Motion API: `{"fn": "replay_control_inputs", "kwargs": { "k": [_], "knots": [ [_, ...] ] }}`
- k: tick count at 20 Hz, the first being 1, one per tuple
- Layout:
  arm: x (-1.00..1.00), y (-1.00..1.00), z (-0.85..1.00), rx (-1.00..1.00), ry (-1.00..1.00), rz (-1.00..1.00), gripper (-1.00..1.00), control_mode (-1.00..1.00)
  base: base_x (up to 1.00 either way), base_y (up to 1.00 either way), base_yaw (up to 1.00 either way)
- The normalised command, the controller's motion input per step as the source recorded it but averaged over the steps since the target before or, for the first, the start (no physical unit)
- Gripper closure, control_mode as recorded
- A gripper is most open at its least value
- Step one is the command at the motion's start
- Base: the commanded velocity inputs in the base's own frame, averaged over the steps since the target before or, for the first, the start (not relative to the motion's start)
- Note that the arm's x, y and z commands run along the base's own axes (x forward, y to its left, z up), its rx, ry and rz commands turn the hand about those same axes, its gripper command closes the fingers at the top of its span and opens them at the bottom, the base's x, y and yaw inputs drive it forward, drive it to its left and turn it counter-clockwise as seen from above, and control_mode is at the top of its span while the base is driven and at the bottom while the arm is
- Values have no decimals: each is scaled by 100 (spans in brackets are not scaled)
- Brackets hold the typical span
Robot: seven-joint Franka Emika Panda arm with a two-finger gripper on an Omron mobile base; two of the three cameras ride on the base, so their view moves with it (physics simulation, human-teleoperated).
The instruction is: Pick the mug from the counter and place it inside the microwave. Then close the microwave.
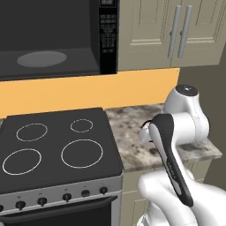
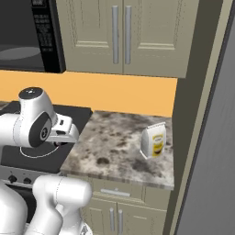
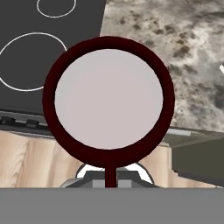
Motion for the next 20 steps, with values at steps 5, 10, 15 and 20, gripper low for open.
{"fn": "replay_control_inputs", "kwargs": {
  "k": [5,10,15,20],
  "knots": [
    [0,0,0,0,0,0,100,100,-43,47,8],
    [0,0,0,0,0,0,100,100,-4,61,21],
    [0,0,0,0,0,0,100,100,0,74,15],
    [0,0,0,0,0,0,100,100,0,16,0]
  ]
}}
